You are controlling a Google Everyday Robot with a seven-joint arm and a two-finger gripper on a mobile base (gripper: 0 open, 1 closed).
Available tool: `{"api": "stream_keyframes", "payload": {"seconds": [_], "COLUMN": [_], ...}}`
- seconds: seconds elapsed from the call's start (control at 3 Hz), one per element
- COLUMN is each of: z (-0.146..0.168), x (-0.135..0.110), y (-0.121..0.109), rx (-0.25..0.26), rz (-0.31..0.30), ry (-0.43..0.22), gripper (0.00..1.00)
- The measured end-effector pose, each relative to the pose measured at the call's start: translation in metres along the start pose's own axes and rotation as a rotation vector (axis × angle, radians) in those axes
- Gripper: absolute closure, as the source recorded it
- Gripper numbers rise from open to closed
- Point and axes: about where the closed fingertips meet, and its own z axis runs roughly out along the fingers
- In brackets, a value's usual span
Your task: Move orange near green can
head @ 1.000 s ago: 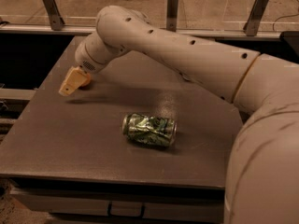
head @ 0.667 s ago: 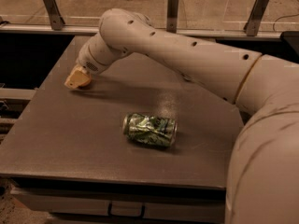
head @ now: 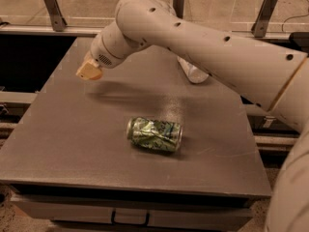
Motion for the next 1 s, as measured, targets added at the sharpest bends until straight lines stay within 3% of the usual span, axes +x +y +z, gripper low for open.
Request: {"api": "stream_keyframes", "payload": {"seconds": [0.33, 0.67, 1.0], "z": [-0.055, -0.102, -0.138], "x": [0.009, 0.031, 0.063], "y": [-0.006, 0.001, 0.022], "rx": [0.051, 0.103, 0.157], "rz": [0.009, 0.095, 0.223], "ry": [0.051, 0.1, 0.162], "gripper": [1.0, 1.0, 1.0]}}
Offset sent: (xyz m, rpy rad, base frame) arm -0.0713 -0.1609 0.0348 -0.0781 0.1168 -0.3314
